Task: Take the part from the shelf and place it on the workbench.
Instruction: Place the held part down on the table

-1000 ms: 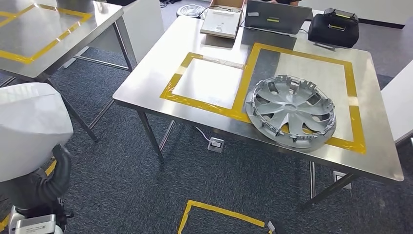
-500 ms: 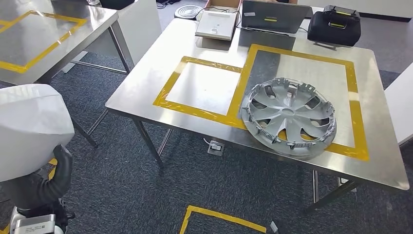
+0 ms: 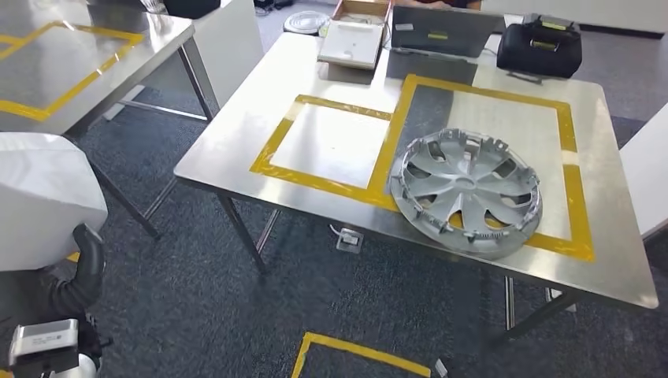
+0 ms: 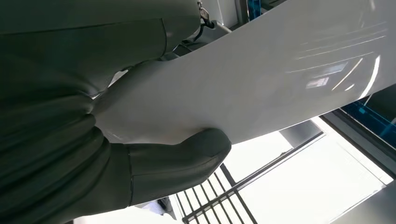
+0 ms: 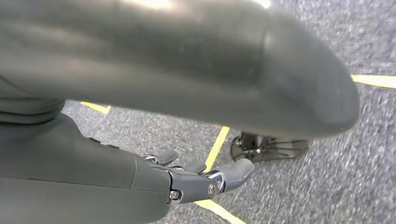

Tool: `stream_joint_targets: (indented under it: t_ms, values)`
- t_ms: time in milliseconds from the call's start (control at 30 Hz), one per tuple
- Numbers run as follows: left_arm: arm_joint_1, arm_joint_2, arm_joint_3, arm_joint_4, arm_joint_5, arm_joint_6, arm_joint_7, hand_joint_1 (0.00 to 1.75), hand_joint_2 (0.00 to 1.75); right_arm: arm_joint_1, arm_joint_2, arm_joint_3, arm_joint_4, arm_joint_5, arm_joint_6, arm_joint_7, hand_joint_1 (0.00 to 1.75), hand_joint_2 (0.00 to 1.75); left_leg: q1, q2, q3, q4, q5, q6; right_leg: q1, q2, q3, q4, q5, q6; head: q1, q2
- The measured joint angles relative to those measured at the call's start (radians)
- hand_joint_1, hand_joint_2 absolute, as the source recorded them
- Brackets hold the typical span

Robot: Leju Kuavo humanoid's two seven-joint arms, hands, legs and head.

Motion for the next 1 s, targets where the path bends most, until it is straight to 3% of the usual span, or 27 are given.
stream_joint_targets:
  t_ms: [67,100,133,167,233,267,300,367,400,467,500,567,600,633,667,700,733,800,867,933,1000]
  values:
    - [0.000,-0.001,0.005,0.009,0.004,0.000,-0.001,1.75,1.75,0.000,0.000,0.000,0.000,0.003,0.000,-0.001,0.00,0.00,0.000,0.007,0.005,-0.006,0.003,0.000,-0.007,0.000,-0.064,0.121,-0.051,0.011,0.001,0.000]
    - [0.001,-0.002,0.007,0.014,0.005,-0.001,-0.001,1.75,1.75,0.001,0.000,0.000,0.000,0.005,0.000,-0.001,0.00,0.00,0.002,0.009,0.005,-0.003,0.000,-0.004,-0.013,-0.001,-0.095,0.173,-0.064,0.017,0.001,0.000]
    - [0.002,-0.002,0.008,0.019,0.005,-0.001,-0.002,1.75,1.75,0.002,-0.001,0.000,0.000,0.006,-0.001,-0.001,0.00,0.00,0.004,0.010,0.005,0.002,-0.004,-0.009,-0.018,-0.001,-0.112,0.193,-0.058,0.025,0.001,0.000]
    - [0.002,-0.003,0.009,0.022,0.005,-0.002,-0.003,1.75,1.75,0.003,-0.001,0.000,0.000,0.006,-0.001,-0.001,0.00,0.00,0.009,0.012,0.005,0.010,-0.011,-0.015,-0.025,-0.003,-0.109,0.175,-0.034,0.034,0.001,0.000]
    - [0.002,-0.003,0.012,0.028,0.005,-0.002,-0.006,1.75,1.75,0.004,-0.001,0.000,0.000,0.007,-0.001,-0.002,0.00,0.00,0.021,0.015,0.002,0.037,-0.032,-0.033,-0.038,-0.011,-0.060,0.061,0.029,0.054,0.002,0.000]
    - [0.001,-0.003,0.014,0.029,0.005,-0.002,-0.006,1.75,1.75,0.003,0.002,0.000,0.000,0.007,0.000,-0.002,0.00,0.00,0.023,0.016,-0.005,0.056,-0.046,-0.043,-0.041,-0.014,-0.038,0.013,0.045,0.056,0.004,0.000]
    - [0.001,-0.003,0.015,0.030,0.005,-0.003,-0.007,1.75,1.75,0.002,0.004,0.000,0.000,0.008,0.001,-0.001,0.00,0.00,0.023,0.017,-0.011,0.070,-0.058,-0.052,-0.042,-0.015,-0.027,-0.011,0.045,0.050,0.004,0.000]
    - [0.001,-0.003,0.017,0.030,0.004,-0.005,-0.008,1.75,1.75,0.001,0.006,0.000,0.000,0.009,0.002,-0.001,0.00,0.00,0.020,0.018,-0.018,0.082,-0.073,-0.063,-0.038,-0.009,-0.029,-0.005,0.029,0.022,0.004,0.000]
    - [0.001,-0.004,0.017,0.031,0.004,-0.005,-0.009,1.75,1.75,0.000,0.004,0.000,0.000,0.009,0.002,-0.001,0.00,0.00,0.022,0.018,-0.016,0.081,-0.076,-0.067,-0.036,-0.006,-0.031,-0.001,0.026,0.009,0.002,0.000]
    - [0.001,-0.004,0.018,0.031,0.004,-0.006,-0.009,1.75,1.75,0.000,0.003,0.000,0.000,0.010,0.002,-0.001,0.00,0.00,0.025,0.015,-0.023,0.106,-0.093,-0.070,-0.034,-0.002,-0.029,-0.001,0.024,-0.005,0.000,0.000]
    - [0.001,-0.004,0.020,0.031,0.004,-0.006,-0.009,1.75,1.75,0.000,0.003,0.000,0.000,0.010,0.002,-0.001,0.00,0.00,0.025,0.012,-0.043,0.147,-0.116,-0.069,-0.032,0.000,-0.027,-0.002,0.024,-0.011,-0.001,0.000]
    - [0.002,-0.005,0.022,0.032,0.004,-0.006,-0.009,1.75,1.75,-0.001,0.002,0.000,0.000,0.011,0.002,-0.001,0.00,0.00,0.019,0.006,-0.118,0.286,-0.176,-0.062,-0.026,0.004,-0.024,-0.003,0.021,-0.019,-0.002,0.000]
    - [0.004,-0.005,0.023,0.033,0.004,-0.006,-0.009,1.75,1.75,-0.001,0.002,0.000,0.000,0.011,0.002,0.000,0.00,0.00,0.015,0.005,-0.158,0.352,-0.196,-0.057,-0.022,0.007,-0.023,-0.003,0.020,-0.021,-0.002,0.000]
    - [0.006,-0.005,0.023,0.033,0.004,-0.006,-0.009,1.75,1.75,0.000,0.003,0.000,0.000,0.012,0.002,0.000,0.00,0.00,0.012,0.003,-0.186,0.388,-0.196,-0.052,-0.018,0.011,-0.021,-0.003,0.018,-0.024,-0.002,0.000]
    - [0.008,-0.005,0.023,0.033,0.003,-0.006,-0.009,1.75,1.75,0.000,0.003,0.000,0.000,0.013,0.002,0.000,0.00,0.00,0.008,0.001,-0.196,0.386,-0.175,-0.044,-0.016,0.016,-0.018,-0.003,0.017,-0.025,-0.002,0.000]
    - [0.009,-0.005,0.023,0.033,0.003,-0.006,-0.009,1.75,1.75,-0.001,0.003,0.000,0.000,0.013,0.002,0.000,0.00,0.00,0.003,-0.002,-0.185,0.343,-0.137,-0.037,-0.015,0.021,-0.015,-0.003,0.015,-0.026,-0.002,0.000]
    - [0.009,-0.005,0.024,0.032,0.003,-0.006,-0.009,1.75,1.75,-0.001,0.003,0.000,0.000,0.013,0.002,0.000,0.00,0.00,-0.001,-0.009,-0.160,0.274,-0.090,-0.028,-0.014,0.027,-0.012,-0.003,0.014,-0.025,-0.002,0.000]
    - [0.009,-0.005,0.024,0.031,0.002,-0.006,-0.009,1.75,1.75,-0.001,0.004,0.000,0.000,0.013,0.002,0.001,0.00,0.00,-0.010,-0.023,-0.115,0.154,-0.032,-0.022,-0.014,0.039,-0.008,-0.005,0.013,-0.019,-0.002,0.000]
    - [0.009,-0.005,0.025,0.030,0.001,-0.006,-0.009,1.75,1.75,0.000,0.004,-0.001,0.000,0.013,0.002,0.003,0.00,0.00,-0.017,-0.026,-0.102,0.119,-0.022,-0.021,-0.015,0.047,-0.008,-0.010,0.016,-0.008,-0.003,0.000]
    - [0.009,-0.005,0.026,0.030,-0.001,-0.007,-0.008,1.75,1.75,0.001,0.004,-0.001,0.000,0.013,0.002,0.003,0.00,0.00,-0.015,-0.018,-0.098,0.109,-0.015,-0.013,-0.016,0.049,-0.007,-0.015,0.018,0.005,-0.003,0.000]
    - [0.009,-0.006,0.026,0.029,-0.002,-0.009,-0.008,1.75,1.75,0.001,0.004,-0.001,0.000,0.013,0.002,0.003,0.00,0.00,-0.011,-0.009,-0.092,0.096,-0.006,-0.002,-0.013,0.032,-0.023,0.020,-0.007,0.013,0.000,0.000]
